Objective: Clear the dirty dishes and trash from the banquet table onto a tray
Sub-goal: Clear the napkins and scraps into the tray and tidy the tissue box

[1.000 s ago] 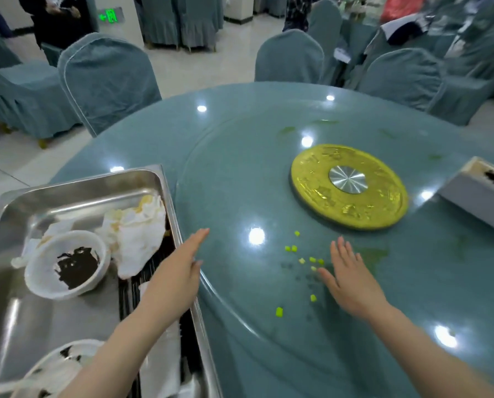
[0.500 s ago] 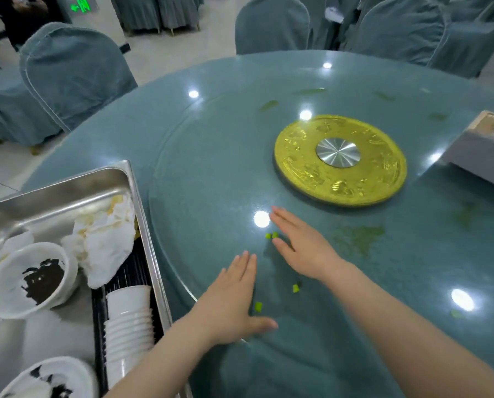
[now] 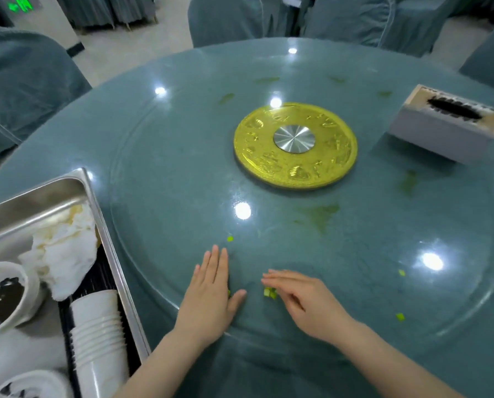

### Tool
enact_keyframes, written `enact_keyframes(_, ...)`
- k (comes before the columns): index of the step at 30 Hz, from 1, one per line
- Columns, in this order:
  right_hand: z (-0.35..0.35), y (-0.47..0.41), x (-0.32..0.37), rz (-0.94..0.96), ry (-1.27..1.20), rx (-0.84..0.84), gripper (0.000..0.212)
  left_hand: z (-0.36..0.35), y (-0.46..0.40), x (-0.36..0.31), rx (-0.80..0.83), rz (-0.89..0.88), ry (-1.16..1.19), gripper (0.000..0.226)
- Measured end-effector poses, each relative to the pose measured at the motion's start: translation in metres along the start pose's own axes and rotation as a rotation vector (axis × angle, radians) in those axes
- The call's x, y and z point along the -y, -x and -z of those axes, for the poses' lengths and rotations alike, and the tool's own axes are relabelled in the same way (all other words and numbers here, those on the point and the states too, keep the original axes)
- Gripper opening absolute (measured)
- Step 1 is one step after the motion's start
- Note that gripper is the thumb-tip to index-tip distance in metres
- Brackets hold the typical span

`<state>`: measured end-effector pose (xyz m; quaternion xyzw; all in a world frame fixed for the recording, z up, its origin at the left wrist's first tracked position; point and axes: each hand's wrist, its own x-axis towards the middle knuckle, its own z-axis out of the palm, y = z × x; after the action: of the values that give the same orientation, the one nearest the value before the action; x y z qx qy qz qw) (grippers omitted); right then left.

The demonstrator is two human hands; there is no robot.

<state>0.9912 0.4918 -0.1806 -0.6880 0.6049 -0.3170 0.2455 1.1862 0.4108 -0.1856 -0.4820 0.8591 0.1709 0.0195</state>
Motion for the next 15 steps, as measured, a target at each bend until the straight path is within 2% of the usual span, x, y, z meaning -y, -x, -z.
enact_keyframes(3, 0.014, 0.013, 0.000, -0.293, -0.231, -0.303, 0.040, -0.001, -0.004, -0.013, -0.086, -0.005, 0.086, 0.088)
enact_keyframes(6, 0.034, 0.025, -0.013, -0.433, -0.360, -0.452, 0.042, -0.002, -0.025, -0.032, -0.103, -0.030, 0.153, 0.090)
enact_keyframes(10, 0.065, 0.054, -0.036, -0.518, -0.261, -0.507, 0.047, -0.015, -0.030, -0.062, -0.063, -0.189, -0.011, 0.087)
enact_keyframes(15, 0.106, 0.084, -0.066, -0.622, -0.106, -0.463, 0.043, -0.012, -0.013, -0.079, -0.220, -0.439, 0.191, 0.041)
